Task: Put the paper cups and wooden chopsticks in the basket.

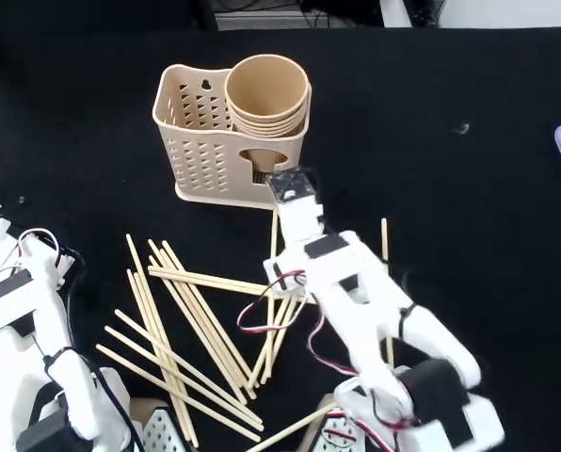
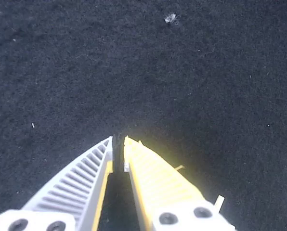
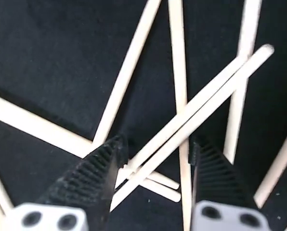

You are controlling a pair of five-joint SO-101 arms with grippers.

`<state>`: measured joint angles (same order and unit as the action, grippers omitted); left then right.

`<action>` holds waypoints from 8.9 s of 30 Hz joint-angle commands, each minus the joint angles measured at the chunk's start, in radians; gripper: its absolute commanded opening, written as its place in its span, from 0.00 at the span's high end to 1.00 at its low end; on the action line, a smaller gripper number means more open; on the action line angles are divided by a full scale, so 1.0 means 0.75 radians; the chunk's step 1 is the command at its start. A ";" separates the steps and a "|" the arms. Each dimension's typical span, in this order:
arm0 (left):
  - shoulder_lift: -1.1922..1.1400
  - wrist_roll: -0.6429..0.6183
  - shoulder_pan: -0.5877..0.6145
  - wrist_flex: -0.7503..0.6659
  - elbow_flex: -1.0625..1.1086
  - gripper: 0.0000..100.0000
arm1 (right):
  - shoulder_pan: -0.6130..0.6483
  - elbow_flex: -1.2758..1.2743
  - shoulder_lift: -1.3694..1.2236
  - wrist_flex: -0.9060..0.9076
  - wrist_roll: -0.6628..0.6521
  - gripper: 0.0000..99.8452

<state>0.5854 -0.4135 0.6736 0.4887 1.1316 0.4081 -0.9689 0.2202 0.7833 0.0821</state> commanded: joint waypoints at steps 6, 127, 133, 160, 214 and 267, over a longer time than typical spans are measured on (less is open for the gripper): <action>0.035 0.002 -0.003 -0.023 -0.036 0.95 | -0.010 0.107 -0.069 -0.018 0.006 0.80; 0.035 0.002 -0.001 -0.023 -0.038 0.95 | -0.106 0.138 0.009 0.260 -0.526 0.86; 0.035 0.002 -0.001 -0.023 -0.038 0.95 | -0.106 0.128 0.007 0.260 -0.585 0.87; 0.035 0.002 -0.001 -0.023 -0.040 0.95 | -0.321 0.257 -0.040 0.299 -0.642 0.99; 0.035 0.004 -0.005 -0.025 -0.034 0.95 | 0.188 0.813 0.398 -0.976 -0.137 0.99; 0.035 0.004 -0.007 -0.025 -0.034 0.95 | 0.209 0.690 0.461 1.164 -1.268 0.85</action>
<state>0.5854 -0.4135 0.6736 0.4887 1.1316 0.5462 -0.3092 0.5363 1.6502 -0.7050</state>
